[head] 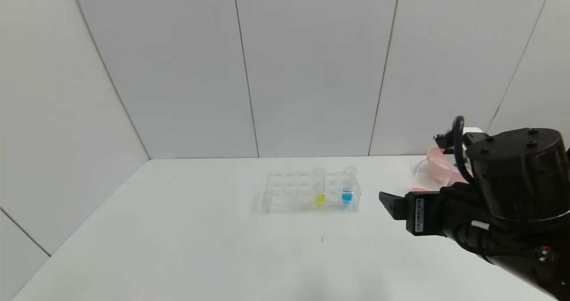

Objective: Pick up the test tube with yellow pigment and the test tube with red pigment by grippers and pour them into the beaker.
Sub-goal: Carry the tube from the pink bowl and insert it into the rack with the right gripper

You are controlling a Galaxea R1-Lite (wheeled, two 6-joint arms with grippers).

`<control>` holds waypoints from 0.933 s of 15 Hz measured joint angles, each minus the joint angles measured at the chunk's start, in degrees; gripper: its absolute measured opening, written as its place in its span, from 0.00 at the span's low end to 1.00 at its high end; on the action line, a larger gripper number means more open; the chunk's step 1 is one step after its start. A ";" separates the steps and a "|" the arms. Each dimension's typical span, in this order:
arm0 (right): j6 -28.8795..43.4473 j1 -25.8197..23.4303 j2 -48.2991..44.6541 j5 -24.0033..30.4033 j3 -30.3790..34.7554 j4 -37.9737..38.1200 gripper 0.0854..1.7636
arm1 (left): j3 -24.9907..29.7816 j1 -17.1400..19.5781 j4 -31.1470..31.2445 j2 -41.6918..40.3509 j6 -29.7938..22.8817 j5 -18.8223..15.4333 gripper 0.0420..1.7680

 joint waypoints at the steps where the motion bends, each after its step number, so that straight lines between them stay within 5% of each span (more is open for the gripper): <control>1: 0.74 1.21 1.07 -0.21 -0.82 0.01 0.96 | 0.00 0.00 0.00 0.00 -0.02 0.00 0.97; 14: 3.10 8.31 22.41 -5.03 -18.85 -1.48 0.96 | 0.00 0.00 -0.02 0.00 0.00 0.00 0.97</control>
